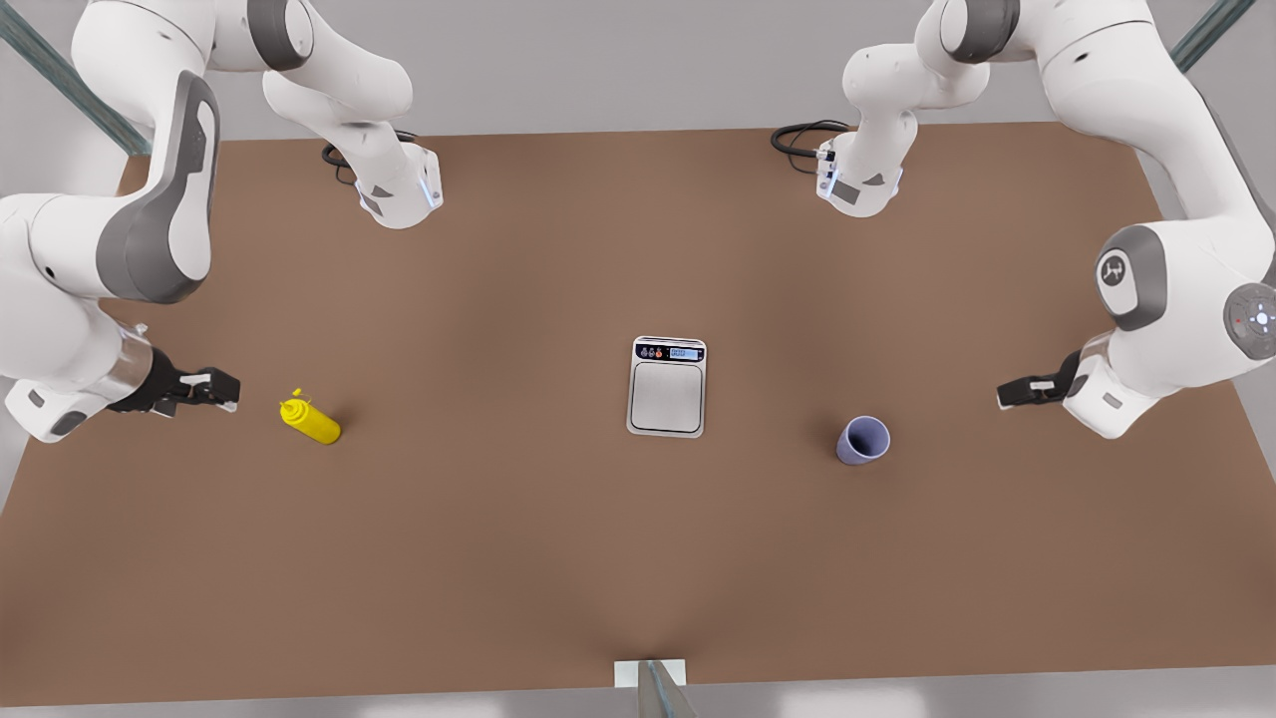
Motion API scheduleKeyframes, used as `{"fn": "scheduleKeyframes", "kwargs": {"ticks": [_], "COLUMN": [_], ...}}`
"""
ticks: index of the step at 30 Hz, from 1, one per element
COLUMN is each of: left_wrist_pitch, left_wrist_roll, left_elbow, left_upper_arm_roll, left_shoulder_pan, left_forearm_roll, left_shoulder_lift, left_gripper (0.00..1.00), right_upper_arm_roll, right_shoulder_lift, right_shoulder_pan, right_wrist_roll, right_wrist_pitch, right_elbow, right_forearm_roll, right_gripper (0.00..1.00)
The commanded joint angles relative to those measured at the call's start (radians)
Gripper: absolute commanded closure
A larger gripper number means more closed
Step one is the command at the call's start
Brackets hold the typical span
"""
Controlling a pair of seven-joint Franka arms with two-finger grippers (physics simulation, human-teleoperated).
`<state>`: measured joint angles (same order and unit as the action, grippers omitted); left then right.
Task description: Move cup to the weight, pick up sauce bottle, pour sauce
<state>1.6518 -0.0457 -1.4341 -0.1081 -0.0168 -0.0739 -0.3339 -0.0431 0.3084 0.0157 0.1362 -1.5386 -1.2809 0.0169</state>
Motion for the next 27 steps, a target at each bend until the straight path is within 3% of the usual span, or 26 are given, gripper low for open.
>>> {"fn": "scheduleKeyframes", "kwargs": {"ticks": [1,10,18,20,25,27], "left_wrist_pitch": [0.0,0.413,0.474,0.488,0.617,0.623], "left_wrist_roll": [-0.002,0.01,0.17,0.184,0.23,0.233], "left_elbow": [0.0,-0.335,-0.351,-0.358,-0.439,-0.442], "left_upper_arm_roll": [-0.002,0.005,0.007,0.007,0.007,0.005], "left_shoulder_pan": [0.001,-0.04,-0.135,-0.143,-0.19,-0.203], "left_forearm_roll": [0.0,-0.009,-0.012,-0.012,-0.012,-0.01], "left_shoulder_lift": [-0.001,0.026,-0.047,-0.062,-0.079,-0.093], "left_gripper": [0.0,0.0,0.0,0.05,0.06,0.15], "right_upper_arm_roll": [0.0,0.002,0.002,0.002,0.002,0.002], "right_shoulder_lift": [0.0,0.009,0.024,0.024,0.047,0.046], "right_shoulder_pan": [0.0,-0.003,-0.002,-0.005,0.003,0.003], "right_wrist_roll": [0.002,0.006,0.011,0.045,0.103,0.102], "right_wrist_pitch": [-0.002,0.009,0.009,0.014,0.025,0.021], "right_elbow": [0.0,0.005,0.003,-0.006,-0.009,-0.006], "right_forearm_roll": [0.0,0.005,0.0,-0.002,-0.003,-0.002], "right_gripper": [0.1,0.1,0.1,0.1,0.1,0.1]}}
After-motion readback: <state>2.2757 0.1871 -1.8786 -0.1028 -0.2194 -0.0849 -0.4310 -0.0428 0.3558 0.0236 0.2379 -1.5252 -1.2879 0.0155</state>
